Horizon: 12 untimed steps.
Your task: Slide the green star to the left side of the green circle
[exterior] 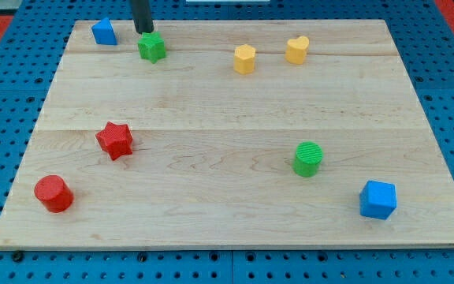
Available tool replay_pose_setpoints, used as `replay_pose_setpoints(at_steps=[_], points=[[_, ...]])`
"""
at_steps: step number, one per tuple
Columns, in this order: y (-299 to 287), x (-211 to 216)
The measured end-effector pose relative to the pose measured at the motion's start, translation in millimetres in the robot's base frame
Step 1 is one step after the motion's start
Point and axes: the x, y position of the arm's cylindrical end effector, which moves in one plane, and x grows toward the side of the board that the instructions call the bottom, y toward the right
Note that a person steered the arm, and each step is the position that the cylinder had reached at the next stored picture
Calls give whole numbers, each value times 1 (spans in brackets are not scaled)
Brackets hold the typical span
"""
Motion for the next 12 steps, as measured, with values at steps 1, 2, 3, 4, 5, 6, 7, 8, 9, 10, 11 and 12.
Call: replay_pose_setpoints(at_steps=[1, 2, 3, 4, 5, 6, 7, 8, 9, 10, 11, 12], points=[[5, 23], [7, 59], [48, 81], [29, 57], [21, 73], [39, 116], [5, 98], [-40, 85], [-1, 119], [74, 126], [22, 121], [-22, 123]])
